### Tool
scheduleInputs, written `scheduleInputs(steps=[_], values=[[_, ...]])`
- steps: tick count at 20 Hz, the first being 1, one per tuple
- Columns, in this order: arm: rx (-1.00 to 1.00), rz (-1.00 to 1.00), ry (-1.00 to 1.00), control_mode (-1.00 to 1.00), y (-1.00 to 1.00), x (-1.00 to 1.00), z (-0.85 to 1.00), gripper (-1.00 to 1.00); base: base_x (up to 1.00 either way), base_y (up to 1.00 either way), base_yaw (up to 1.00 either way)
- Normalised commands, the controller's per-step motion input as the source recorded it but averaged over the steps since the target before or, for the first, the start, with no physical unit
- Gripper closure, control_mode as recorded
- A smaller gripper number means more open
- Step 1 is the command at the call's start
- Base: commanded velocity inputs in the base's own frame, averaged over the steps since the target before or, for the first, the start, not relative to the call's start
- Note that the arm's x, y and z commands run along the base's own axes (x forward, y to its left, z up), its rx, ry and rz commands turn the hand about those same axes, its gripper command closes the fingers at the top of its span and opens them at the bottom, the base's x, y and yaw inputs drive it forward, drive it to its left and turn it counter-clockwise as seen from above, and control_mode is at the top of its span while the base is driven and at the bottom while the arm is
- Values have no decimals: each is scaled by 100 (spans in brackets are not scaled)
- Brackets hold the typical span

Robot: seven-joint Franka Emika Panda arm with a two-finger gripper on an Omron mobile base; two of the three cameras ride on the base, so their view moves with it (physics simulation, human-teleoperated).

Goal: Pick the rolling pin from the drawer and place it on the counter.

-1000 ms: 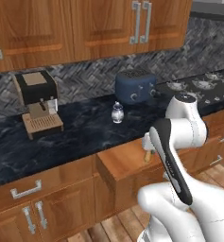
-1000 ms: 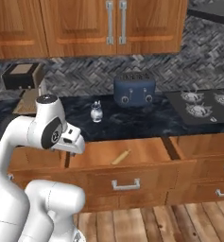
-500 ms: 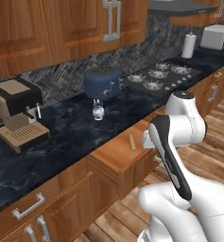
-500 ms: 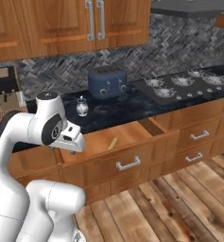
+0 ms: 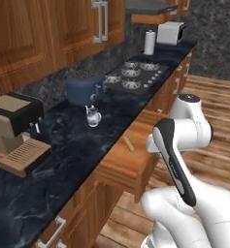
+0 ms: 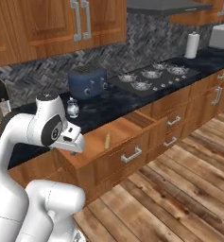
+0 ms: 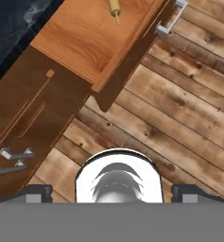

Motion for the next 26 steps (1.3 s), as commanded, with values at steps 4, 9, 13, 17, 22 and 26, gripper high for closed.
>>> scheduleInputs(steps=[4, 9, 13, 17, 22, 26], values=[[0, 0, 0, 100, 0, 0, 0, -100, 11, 66, -43], [0, 0, 0, 100, 0, 0, 0, -100, 27, 61, -46], [0, 0, 0, 100, 0, 0, 0, -100, 23, 44, -44], [-1, -32, 3, -100, 26, 22, -12, -100, 4, 9, -11], [-7, -33, 17, -100, 18, 73, -22, -100, 0, 0, 0], [-6, -8, 23, -100, -10, 100, -27, -100, 0, 0, 0]])
